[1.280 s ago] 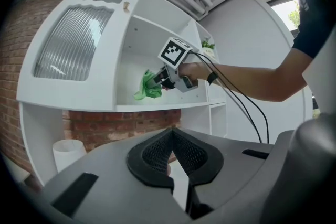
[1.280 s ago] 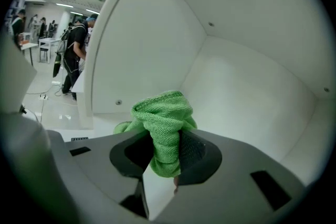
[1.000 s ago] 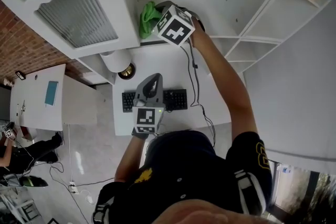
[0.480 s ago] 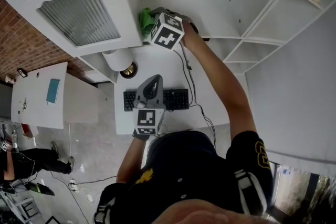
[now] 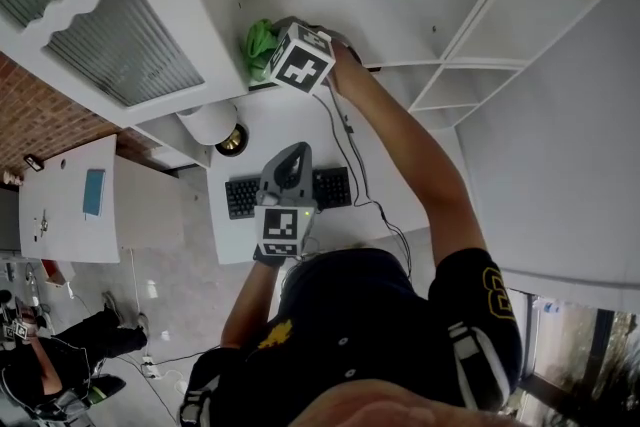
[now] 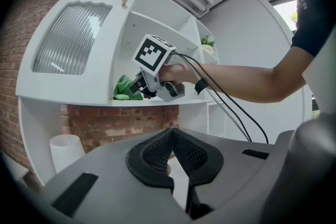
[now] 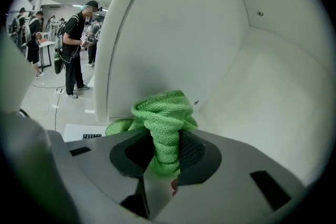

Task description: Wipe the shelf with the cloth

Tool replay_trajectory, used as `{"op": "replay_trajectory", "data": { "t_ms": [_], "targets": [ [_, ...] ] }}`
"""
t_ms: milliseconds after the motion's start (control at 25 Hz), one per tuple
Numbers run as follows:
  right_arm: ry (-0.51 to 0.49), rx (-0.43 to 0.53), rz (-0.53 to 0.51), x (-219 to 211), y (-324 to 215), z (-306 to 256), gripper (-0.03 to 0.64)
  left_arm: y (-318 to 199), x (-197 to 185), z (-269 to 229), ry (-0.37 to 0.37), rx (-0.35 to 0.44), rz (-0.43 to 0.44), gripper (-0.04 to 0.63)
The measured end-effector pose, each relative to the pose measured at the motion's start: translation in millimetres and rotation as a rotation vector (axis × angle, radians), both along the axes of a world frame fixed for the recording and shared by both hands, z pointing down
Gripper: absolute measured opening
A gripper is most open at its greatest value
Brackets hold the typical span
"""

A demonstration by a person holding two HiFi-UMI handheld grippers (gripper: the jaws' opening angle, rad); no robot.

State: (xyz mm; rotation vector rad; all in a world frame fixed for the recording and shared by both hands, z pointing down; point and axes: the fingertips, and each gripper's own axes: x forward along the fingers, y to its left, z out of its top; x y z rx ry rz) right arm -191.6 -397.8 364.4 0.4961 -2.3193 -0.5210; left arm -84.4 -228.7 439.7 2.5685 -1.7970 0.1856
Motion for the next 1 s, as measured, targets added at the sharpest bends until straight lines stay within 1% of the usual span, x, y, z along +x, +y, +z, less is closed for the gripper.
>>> {"op": "replay_trajectory", "data": {
  "t_ms": [160,640,880,1000],
  "targets": [
    [-0.038,-0.04,0.022,6,-2,0,0.101,-2,3,1,-0.015,-0.005,0.008,0.018],
    [-0.043,-0.082,0.082,29,-13,0,0.101,-6,2,5,-0.024,-0.016,0.007,0.018],
    [-0.047,-0.097,0.109,44,-20,-1,0.101,-9,8,9,-0.008,-0.018,0.015,0.018],
    [-0.055,-0.117,0.142,50,-22,1,0.101,-14,6,8,-0.006,-0.017,0.019,0.018]
  ]
}}
